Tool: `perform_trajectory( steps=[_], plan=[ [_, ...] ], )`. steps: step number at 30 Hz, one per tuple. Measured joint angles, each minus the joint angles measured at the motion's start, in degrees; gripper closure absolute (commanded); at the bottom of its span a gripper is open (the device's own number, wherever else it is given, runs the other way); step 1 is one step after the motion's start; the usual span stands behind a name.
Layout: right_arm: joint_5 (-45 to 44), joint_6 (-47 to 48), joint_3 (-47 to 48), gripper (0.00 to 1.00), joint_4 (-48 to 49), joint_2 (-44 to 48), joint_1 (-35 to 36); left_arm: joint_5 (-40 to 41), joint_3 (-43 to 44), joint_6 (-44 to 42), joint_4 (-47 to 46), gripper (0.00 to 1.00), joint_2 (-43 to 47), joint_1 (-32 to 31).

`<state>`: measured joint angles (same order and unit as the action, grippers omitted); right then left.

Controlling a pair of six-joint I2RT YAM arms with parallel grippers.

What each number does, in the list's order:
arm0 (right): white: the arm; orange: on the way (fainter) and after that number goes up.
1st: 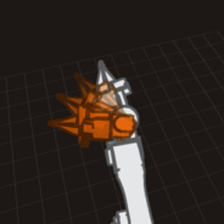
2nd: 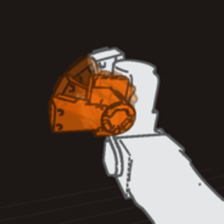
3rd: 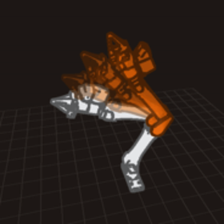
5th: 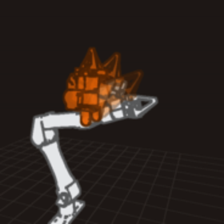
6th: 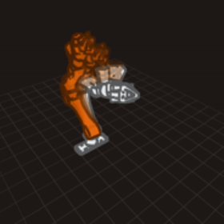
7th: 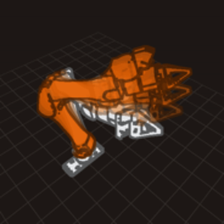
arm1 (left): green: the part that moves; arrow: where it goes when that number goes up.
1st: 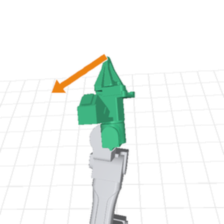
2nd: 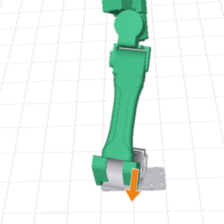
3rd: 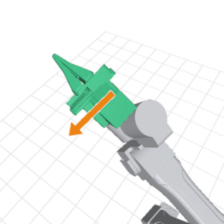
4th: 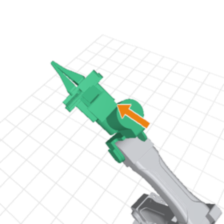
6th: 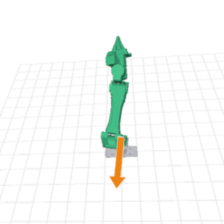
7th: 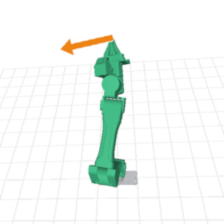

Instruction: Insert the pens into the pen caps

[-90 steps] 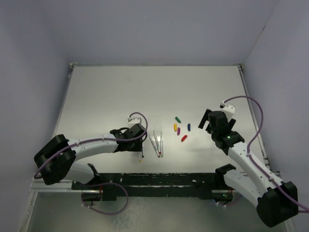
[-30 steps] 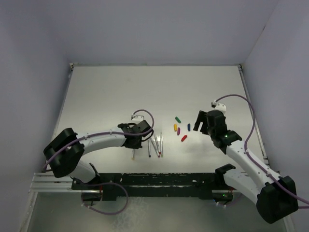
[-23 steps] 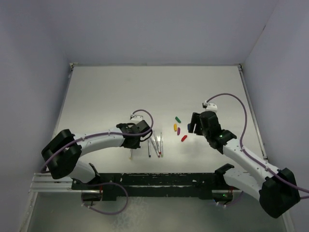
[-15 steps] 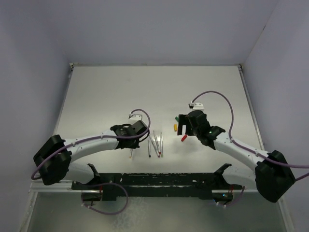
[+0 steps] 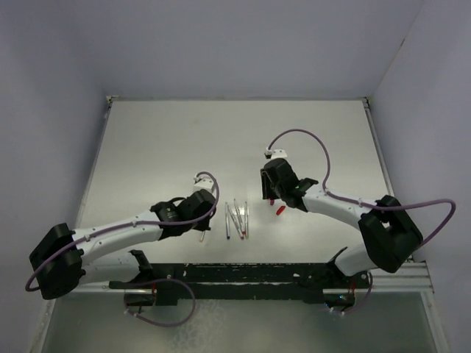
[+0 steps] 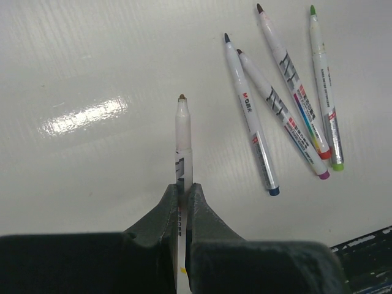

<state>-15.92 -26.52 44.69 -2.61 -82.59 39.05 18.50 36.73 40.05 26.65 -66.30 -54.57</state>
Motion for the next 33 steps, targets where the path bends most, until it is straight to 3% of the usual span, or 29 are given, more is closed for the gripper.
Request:
perform_trajectory(
  steps=[14,33],
  plan=[
    [0.20,0.00,1.53,0.62,1.25,-6.47,0.76,-2.49,-1.84,-2.71,-5.77,1.00,1.40,-2.71],
    [-3.91,-0.46,3.96,0.64,1.44,-10.54,0.76,-2.45,-2.89,-2.80,-6.47,1.00,1.40,-3.39]
  ],
)
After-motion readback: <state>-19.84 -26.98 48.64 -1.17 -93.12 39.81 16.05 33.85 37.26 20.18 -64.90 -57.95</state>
